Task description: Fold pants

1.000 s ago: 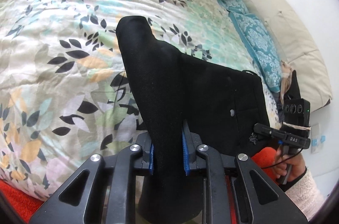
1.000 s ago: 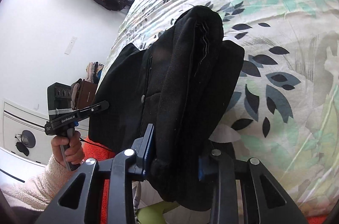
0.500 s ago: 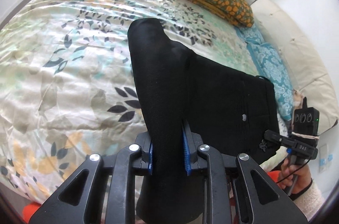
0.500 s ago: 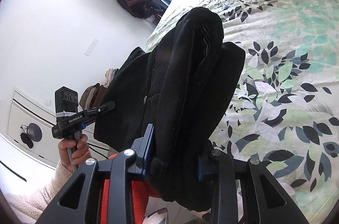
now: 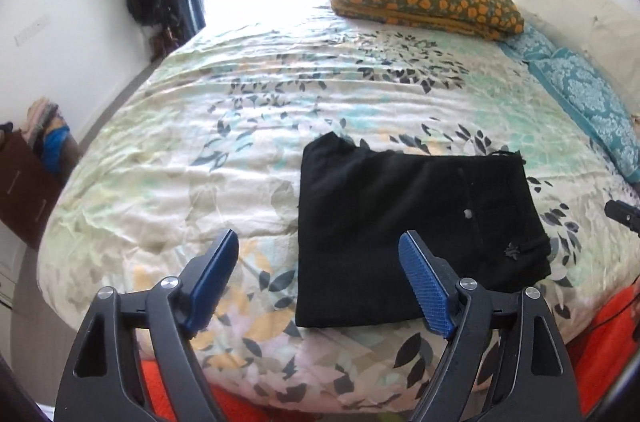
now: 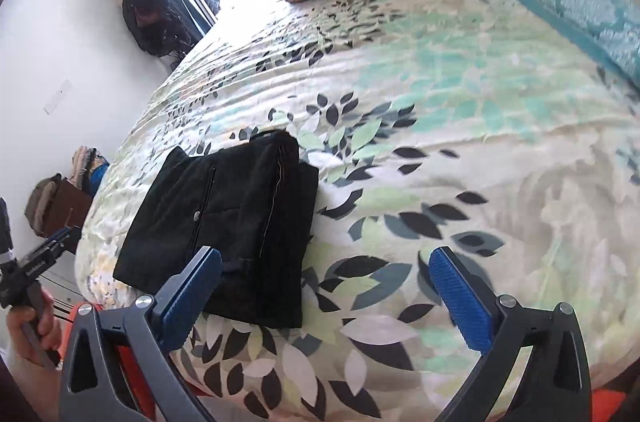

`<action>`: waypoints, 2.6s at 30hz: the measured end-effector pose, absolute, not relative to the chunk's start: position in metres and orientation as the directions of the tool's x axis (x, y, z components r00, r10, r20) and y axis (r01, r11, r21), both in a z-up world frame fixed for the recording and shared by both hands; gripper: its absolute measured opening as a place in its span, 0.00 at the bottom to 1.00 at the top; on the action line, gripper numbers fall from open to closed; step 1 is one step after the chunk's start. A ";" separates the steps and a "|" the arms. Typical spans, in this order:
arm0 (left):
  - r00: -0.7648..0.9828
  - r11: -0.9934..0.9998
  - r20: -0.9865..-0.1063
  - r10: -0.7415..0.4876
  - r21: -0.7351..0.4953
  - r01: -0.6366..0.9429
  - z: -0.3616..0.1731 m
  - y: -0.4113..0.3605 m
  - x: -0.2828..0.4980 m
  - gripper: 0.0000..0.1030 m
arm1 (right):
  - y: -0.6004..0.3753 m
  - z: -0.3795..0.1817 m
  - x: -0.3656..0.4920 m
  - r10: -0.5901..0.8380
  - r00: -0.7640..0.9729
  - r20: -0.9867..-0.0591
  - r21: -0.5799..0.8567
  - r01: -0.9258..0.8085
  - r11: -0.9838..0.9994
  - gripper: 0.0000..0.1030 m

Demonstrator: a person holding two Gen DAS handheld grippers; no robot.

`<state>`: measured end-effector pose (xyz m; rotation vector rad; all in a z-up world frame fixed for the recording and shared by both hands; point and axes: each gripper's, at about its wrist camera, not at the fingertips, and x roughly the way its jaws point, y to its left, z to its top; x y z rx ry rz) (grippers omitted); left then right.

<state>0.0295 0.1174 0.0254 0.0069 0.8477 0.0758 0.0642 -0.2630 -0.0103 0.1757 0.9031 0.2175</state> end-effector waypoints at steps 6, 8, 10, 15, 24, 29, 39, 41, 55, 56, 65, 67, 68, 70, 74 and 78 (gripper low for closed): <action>0.710 0.971 -0.664 0.237 0.151 -0.183 0.052 0.086 0.008 0.82 | -0.224 0.049 0.022 0.108 0.717 -0.689 0.063 -0.089 0.994 1.00; 0.692 0.967 -0.676 0.254 0.179 -0.180 0.051 0.079 0.006 0.82 | -0.209 0.048 0.014 0.124 0.698 -0.705 0.078 -0.098 0.992 1.00; 0.668 0.978 -0.716 0.206 0.132 -0.160 0.048 0.079 0.002 0.83 | -0.193 0.040 0.010 0.155 0.660 -0.735 0.099 -0.122 0.988 1.00; 0.646 0.985 -0.744 0.170 0.101 -0.143 0.048 0.076 -0.010 0.82 | -0.161 0.021 -0.001 0.143 0.616 -0.775 0.045 -0.172 0.984 1.00; 0.635 0.972 -0.738 0.230 0.147 -0.181 0.052 0.079 -0.018 0.83 | -0.147 0.024 -0.010 0.137 0.619 -0.773 0.020 -0.193 0.981 1.00; 0.614 0.980 -0.766 0.189 0.108 -0.168 0.049 0.086 -0.019 0.83 | -0.145 0.021 -0.013 0.117 0.598 -0.793 0.000 -0.191 0.982 1.00; 0.657 0.995 -0.747 0.102 0.070 -0.075 0.105 0.074 -0.040 0.88 | -0.138 0.080 -0.020 0.102 0.609 -0.787 -0.101 -0.290 0.952 1.00; 0.679 0.993 -0.726 0.114 0.082 -0.079 0.119 0.071 -0.048 0.88 | -0.142 0.096 -0.024 0.121 0.621 -0.774 -0.042 -0.242 0.969 1.00; 0.603 0.993 -0.791 0.106 0.055 -0.103 0.081 0.064 -0.066 0.88 | -0.129 0.091 -0.065 0.043 0.660 -0.750 -0.025 -0.093 0.995 1.00; 0.605 0.992 -0.788 0.113 0.059 -0.109 0.081 0.064 -0.066 0.88 | -0.129 0.089 -0.063 0.041 0.656 -0.754 -0.026 -0.092 0.995 1.00; 0.585 0.990 -0.801 0.125 0.066 -0.121 0.074 0.068 -0.062 0.88 | -0.122 0.083 -0.058 -0.014 0.657 -0.754 -0.089 -0.080 0.993 1.00; 0.586 0.991 -0.801 0.124 0.066 -0.118 0.074 0.067 -0.061 0.88 | -0.120 0.081 -0.057 -0.023 0.655 -0.755 -0.100 -0.081 0.992 1.00; 0.587 0.991 -0.801 0.122 0.065 -0.118 0.074 0.066 -0.060 0.88 | -0.120 0.081 -0.057 -0.028 0.655 -0.755 -0.104 -0.077 0.992 1.00; 0.586 0.991 -0.801 0.119 0.064 -0.114 0.073 0.066 -0.060 0.88 | -0.121 0.080 -0.056 -0.036 0.655 -0.755 -0.109 -0.071 0.992 1.00; 0.584 0.992 -0.803 0.120 0.068 -0.111 0.072 0.064 -0.060 0.88 | -0.122 0.081 -0.054 -0.047 0.659 -0.751 -0.113 -0.058 0.992 1.00; 0.584 0.991 -0.802 0.125 0.072 -0.113 0.072 0.065 -0.059 0.88 | -0.122 0.080 -0.054 -0.045 0.657 -0.753 -0.107 -0.055 0.993 1.00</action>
